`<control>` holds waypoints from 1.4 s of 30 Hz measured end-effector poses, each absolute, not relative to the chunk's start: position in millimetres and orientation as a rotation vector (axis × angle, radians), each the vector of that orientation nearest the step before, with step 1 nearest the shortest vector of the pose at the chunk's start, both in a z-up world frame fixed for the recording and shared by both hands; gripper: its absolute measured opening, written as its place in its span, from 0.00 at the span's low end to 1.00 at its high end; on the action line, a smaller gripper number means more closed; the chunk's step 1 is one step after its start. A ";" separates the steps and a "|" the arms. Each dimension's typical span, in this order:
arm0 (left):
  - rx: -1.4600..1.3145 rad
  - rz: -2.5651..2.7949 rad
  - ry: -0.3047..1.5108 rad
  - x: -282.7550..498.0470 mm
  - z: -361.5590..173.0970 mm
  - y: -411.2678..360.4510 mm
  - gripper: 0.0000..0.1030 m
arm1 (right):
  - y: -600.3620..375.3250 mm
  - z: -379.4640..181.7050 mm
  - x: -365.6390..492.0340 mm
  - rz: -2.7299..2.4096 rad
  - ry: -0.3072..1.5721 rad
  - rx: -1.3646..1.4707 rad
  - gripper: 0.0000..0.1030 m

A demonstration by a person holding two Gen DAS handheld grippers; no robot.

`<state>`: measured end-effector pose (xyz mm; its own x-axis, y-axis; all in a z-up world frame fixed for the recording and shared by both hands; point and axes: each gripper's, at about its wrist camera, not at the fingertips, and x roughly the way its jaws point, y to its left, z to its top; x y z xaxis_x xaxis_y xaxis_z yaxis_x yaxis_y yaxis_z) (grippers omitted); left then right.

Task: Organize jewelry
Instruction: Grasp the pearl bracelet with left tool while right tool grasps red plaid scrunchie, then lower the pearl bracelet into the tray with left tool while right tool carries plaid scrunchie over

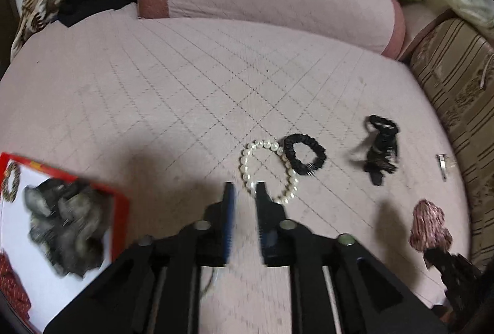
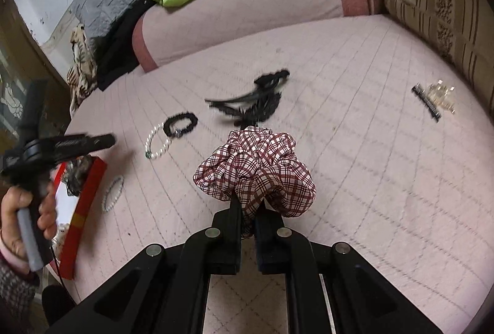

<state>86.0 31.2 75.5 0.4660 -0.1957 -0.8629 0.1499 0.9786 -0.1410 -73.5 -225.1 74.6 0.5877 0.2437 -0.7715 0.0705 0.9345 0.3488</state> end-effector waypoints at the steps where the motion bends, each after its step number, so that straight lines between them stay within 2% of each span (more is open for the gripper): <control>1: -0.036 -0.209 1.072 93.9 66.7 26.1 0.16 | -224.8 70.5 -72.0 0.108 0.948 0.369 0.07; 7: 0.006 -0.219 1.120 126.3 30.1 8.5 0.16 | -225.1 52.2 -61.3 0.127 0.967 0.393 0.07; 11: 0.053 -0.198 1.090 126.2 24.0 -0.4 0.16 | -223.6 42.0 -56.3 0.137 0.982 0.409 0.07; 12: 0.080 -0.191 1.084 124.4 24.5 -4.3 0.09 | -223.2 38.9 -55.1 0.137 0.987 0.412 0.07; 14: 0.110 -0.195 1.081 121.5 26.7 -9.9 0.09 | -222.6 34.7 -54.5 0.134 0.996 0.411 0.07; 27: -0.028 -0.249 0.933 44.4 125.7 38.5 0.09 | -212.0 82.8 -79.9 0.139 0.905 0.370 0.07; 34: -0.147 -0.192 0.865 -7.1 171.9 116.5 0.09 | -194.7 111.1 -106.9 0.158 0.869 0.324 0.07; 42: -0.181 -0.056 0.821 -58.0 187.4 199.0 0.09 | -170.6 119.8 -142.3 0.174 0.882 0.276 0.07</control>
